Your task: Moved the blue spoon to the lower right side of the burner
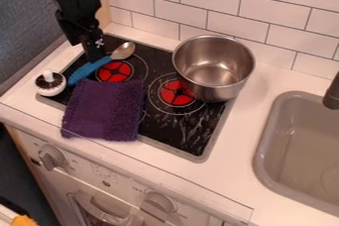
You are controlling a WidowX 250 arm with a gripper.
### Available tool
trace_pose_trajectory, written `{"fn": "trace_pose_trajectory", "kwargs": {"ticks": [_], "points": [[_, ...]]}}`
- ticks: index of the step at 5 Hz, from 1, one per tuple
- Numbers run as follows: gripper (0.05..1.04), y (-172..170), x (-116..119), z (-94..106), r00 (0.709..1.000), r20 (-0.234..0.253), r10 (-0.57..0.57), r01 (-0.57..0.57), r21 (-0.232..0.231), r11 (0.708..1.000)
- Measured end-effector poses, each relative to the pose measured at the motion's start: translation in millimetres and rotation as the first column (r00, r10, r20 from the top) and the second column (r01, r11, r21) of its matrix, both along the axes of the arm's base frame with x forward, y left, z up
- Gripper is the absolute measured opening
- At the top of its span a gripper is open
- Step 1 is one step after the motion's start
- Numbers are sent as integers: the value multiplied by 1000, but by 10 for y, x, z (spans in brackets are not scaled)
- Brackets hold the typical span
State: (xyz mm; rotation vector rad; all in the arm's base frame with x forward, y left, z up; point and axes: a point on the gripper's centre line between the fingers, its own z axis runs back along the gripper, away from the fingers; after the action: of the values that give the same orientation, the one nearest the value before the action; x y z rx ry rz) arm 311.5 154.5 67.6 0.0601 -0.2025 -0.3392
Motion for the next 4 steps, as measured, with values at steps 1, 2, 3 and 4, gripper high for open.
{"fn": "trace_pose_trajectory", "kwargs": {"ticks": [1, 2, 3, 4], "points": [[1001, 46, -30, -153, 997, -23, 68, -68, 13, 998], [1001, 95, -24, -296, 993, -33, 113, -113, 21, 993], [1001, 127, -39, -455, 986, -71, 150, -150, 7, 989], [951, 186, 11, -507, 983, -90, 160, -159, 17, 987]]}}
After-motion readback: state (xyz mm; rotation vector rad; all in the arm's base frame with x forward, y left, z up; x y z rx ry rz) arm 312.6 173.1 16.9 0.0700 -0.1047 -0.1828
